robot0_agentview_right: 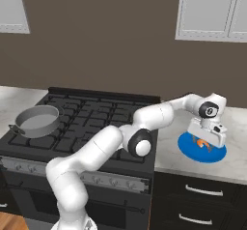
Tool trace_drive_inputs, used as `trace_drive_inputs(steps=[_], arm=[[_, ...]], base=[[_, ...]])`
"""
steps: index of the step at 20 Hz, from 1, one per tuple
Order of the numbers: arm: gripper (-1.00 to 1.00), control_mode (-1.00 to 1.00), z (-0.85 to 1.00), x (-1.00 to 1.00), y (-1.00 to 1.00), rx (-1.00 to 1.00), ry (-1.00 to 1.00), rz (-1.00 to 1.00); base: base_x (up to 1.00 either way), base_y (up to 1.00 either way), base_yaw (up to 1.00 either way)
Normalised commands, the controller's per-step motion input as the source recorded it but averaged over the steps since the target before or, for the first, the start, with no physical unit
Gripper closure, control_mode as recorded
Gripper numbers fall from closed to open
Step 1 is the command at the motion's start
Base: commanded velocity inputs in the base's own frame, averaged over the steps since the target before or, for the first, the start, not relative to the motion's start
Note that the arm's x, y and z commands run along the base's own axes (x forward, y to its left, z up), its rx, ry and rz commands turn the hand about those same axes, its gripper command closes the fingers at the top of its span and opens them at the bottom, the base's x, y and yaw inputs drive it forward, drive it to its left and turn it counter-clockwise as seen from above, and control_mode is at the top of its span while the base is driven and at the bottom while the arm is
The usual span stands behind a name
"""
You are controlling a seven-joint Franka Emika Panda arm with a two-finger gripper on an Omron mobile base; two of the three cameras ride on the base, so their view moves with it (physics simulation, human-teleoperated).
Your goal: Retrieve the frozen meat and place it in the pot on a burner. Then turn the burner on.
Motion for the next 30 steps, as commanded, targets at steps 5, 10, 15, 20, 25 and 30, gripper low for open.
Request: trace_drive_inputs(steps=[5,10,15,20,25,30], arm=[[1.00,-1.00,-0.25,0.00,0.11,0.03,0.00,0.00],[1.00,-1.00,-0.02,0.00,0.06,0.04,0.09,0.00],[1.00,-1.00,0.55,0.00,0.06,0.03,0.07,-0.01],[1.00,-1.00,0.86,0.00,0.17,0.00,0.04,0.00],[1.00,-1.00,0.66,0.00,0.65,0.00,0.04,0.00],[1.00,-1.00,0.44,-0.02,1.00,0.00,0.10,0.00]], base=[[0.00,0.00,0.00],[0.00,0.00,0.00],[0.00,0.00,0.00],[0.00,0.00,0.00],[0.00,0.00,0.00],[0.00,0.00,0.00]])
